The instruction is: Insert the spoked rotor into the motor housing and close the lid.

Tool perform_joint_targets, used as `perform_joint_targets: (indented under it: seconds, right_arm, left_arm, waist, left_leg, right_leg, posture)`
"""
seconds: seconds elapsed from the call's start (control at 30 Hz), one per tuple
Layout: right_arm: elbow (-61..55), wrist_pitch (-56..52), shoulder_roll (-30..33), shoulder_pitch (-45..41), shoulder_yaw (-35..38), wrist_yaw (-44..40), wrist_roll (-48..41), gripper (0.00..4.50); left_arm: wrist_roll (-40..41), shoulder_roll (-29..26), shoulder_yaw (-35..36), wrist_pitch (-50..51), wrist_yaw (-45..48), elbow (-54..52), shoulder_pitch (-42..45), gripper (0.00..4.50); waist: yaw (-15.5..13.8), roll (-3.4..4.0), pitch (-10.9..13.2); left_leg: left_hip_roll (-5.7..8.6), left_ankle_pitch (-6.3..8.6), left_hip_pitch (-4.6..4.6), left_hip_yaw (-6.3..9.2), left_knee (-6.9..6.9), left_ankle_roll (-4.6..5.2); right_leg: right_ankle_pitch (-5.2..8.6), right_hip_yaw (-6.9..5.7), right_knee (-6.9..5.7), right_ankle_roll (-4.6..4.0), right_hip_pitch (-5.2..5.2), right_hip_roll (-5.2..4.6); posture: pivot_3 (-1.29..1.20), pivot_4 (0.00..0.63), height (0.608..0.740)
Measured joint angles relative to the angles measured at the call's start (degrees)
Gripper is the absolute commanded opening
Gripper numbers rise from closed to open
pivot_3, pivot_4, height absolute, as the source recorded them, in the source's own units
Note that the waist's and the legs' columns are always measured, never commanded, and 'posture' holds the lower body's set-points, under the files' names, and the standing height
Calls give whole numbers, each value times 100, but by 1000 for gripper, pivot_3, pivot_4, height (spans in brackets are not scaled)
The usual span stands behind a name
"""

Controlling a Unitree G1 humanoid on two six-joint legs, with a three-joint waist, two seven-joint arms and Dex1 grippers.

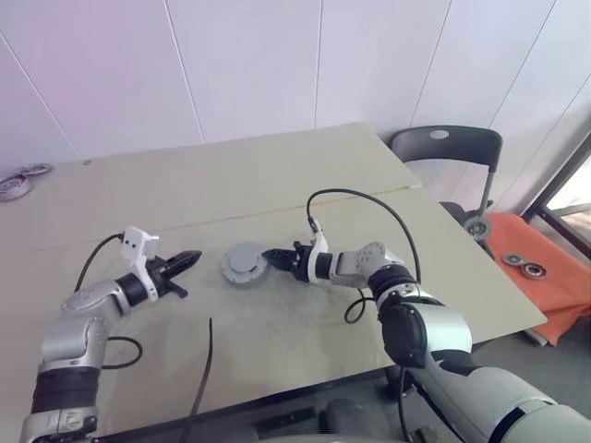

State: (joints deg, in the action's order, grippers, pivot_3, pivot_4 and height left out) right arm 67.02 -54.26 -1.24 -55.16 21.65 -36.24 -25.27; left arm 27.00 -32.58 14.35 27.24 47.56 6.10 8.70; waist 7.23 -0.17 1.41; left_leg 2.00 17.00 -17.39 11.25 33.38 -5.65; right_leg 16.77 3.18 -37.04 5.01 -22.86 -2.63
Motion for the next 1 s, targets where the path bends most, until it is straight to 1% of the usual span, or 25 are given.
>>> perform_joint_targets:
  seconds: [0.3, 0.9, 1.0]
  right_arm:
    - [-46, 242, -54, 49, -48, 3, 4, 1408]
    - [-24, 263, -90, 51, 82, 141, -97, 1408]
    - [74, 200, -97, 42, 392, 413, -317, 1408]
  left_arm:
    - [0, 2, 0, 1, -55, -28, -82, 0]
    - [-4, 23, -27, 0, -153, -34, -116, 0]
    - [-5, 33, -44, 0, -154, -36, -117, 0]
  waist:
    - [-2, 11, 7]
    - [-5, 11, 7]
    - [-15, 10, 6]
  left_leg:
    - [0, 0, -4, 0, 44, 0]
    - [1, 1, -8, 0, 46, 0]
    - [1, 1, -9, 1, 46, 0]
  right_leg:
    - [-4, 0, -4, 3, 13, 4]
    - [-8, 0, -4, 6, 11, 3]
    - [-10, 0, -4, 2, 11, 3]
  posture:
    - [0, 0, 740]
    - [0, 0, 740]
    - [0, 0, 740]
